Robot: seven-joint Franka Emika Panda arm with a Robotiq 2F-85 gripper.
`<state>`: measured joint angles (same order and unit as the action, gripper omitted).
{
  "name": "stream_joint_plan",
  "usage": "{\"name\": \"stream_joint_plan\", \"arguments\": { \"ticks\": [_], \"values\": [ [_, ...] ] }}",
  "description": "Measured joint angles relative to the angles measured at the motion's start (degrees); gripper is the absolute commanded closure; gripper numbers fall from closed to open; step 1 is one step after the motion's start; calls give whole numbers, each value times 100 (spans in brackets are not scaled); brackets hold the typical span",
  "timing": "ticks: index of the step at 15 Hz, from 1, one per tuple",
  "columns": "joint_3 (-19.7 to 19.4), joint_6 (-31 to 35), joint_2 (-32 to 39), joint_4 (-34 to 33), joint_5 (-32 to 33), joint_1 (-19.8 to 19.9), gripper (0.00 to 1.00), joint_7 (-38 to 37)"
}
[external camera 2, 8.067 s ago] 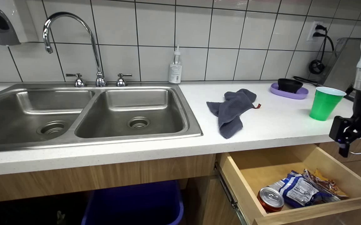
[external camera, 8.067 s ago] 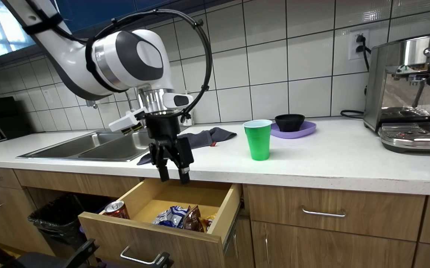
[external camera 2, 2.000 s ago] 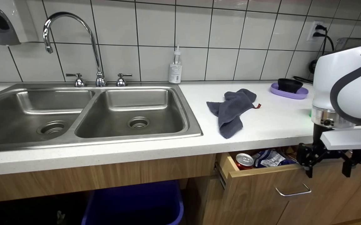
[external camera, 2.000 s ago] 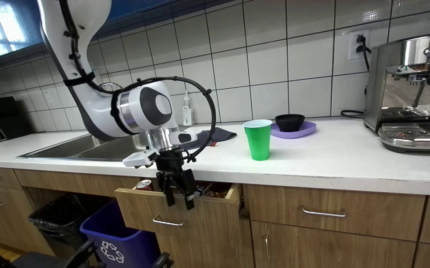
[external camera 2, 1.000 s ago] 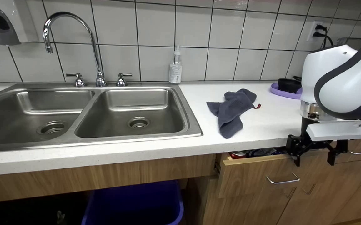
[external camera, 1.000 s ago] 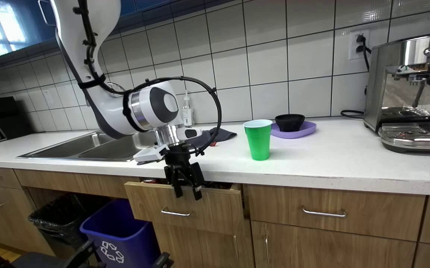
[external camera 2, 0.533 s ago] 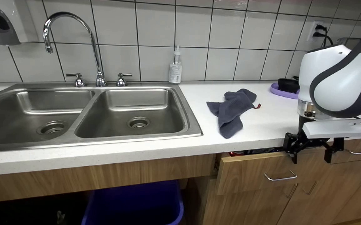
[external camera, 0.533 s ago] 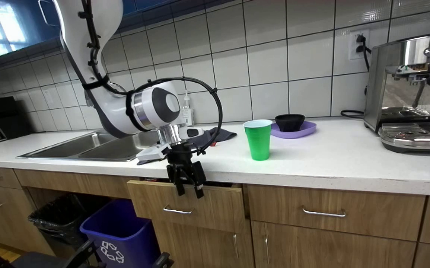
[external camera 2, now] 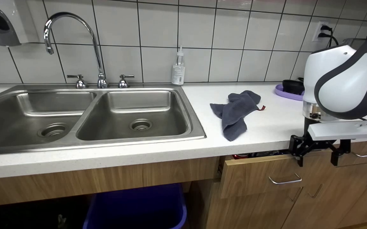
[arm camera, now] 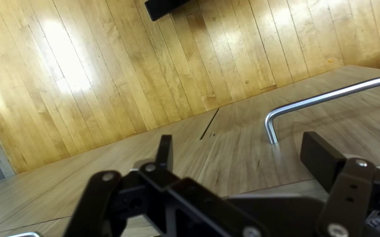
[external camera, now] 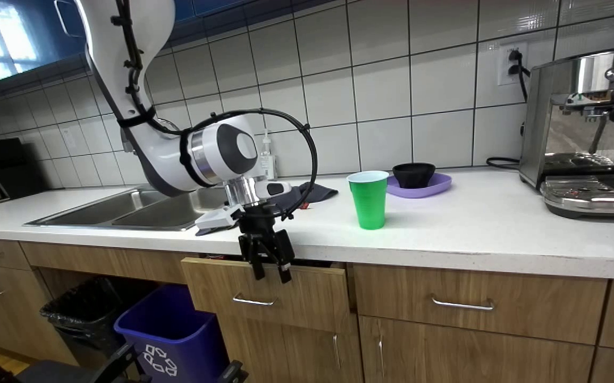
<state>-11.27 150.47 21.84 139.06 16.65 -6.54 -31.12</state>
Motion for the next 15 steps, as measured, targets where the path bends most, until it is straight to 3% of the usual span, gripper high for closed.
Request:
{"name": "stream_joint_plan", "arguments": {
  "ticks": [15],
  "values": [
    [-41,-369,-1084,526,168,-83,0,-377]
  ]
}}
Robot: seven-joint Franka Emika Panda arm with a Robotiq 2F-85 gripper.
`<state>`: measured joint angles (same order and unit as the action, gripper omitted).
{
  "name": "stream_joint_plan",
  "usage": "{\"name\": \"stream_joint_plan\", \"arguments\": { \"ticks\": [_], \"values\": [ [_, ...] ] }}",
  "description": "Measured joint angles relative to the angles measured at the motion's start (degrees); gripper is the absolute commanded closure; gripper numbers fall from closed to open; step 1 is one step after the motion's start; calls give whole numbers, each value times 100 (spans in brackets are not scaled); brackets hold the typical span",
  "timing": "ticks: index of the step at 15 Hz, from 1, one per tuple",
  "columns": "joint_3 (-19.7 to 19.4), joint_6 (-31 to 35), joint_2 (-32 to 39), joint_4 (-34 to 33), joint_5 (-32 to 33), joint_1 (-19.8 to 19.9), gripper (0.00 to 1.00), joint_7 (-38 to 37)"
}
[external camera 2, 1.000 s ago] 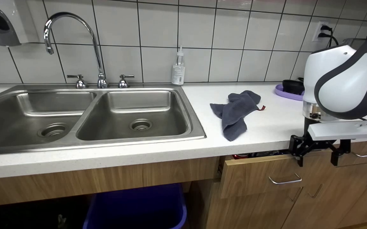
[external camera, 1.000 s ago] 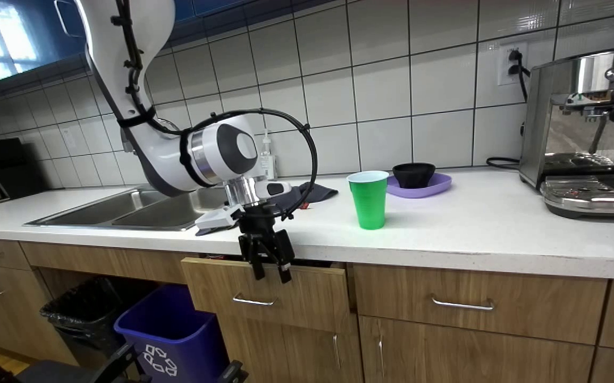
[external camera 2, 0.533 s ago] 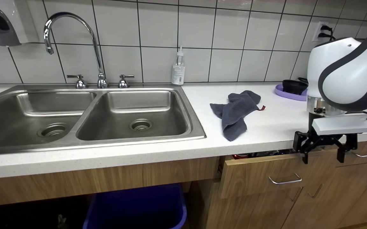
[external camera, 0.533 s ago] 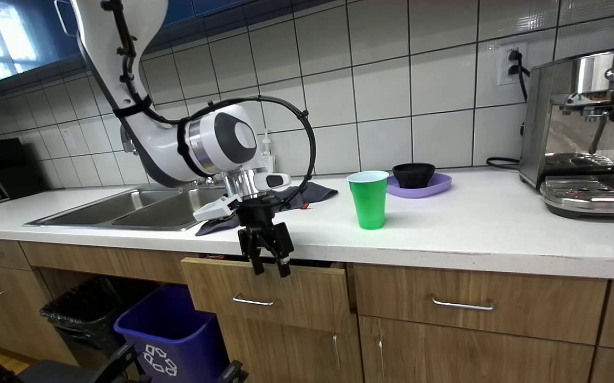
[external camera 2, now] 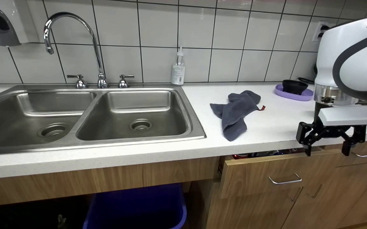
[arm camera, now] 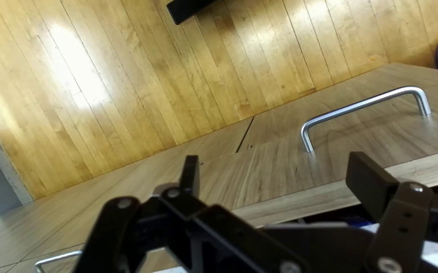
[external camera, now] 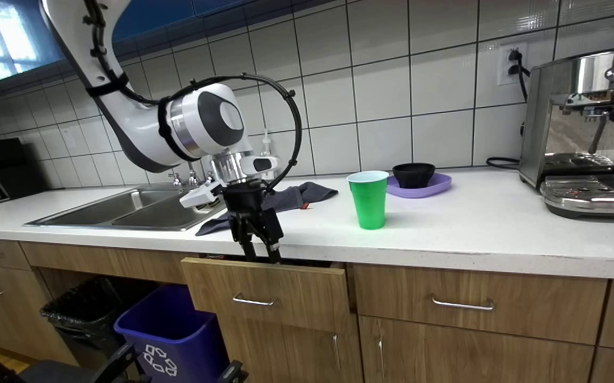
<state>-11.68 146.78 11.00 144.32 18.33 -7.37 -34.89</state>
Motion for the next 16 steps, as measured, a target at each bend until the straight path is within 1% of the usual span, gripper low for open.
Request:
{"name": "stream_joint_plan", "arguments": {
  "ticks": [8,14,16],
  "values": [
    [203,6,-844,422,425,45,0,-649],
    [553,53,-1589,599,481,249,0,-790],
    [598,53,-1784,658,492,283,0,-790]
  ]
}}
